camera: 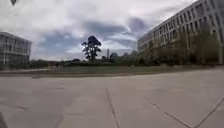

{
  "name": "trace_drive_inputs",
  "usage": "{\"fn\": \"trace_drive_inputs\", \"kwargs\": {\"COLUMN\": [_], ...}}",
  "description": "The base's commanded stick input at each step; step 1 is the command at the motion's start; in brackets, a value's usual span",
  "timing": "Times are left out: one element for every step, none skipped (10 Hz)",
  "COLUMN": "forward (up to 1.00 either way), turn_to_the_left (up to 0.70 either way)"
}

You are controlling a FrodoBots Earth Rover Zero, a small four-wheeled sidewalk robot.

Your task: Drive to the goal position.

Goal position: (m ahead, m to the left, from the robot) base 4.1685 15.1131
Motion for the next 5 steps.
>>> {"fn": "trace_drive_inputs", "kwargs": {"forward": [0.52,0.53,0.52,0.52,0.52], "turn_to_the_left": [0.52,0.53,0.52,0.52,0.52]}}
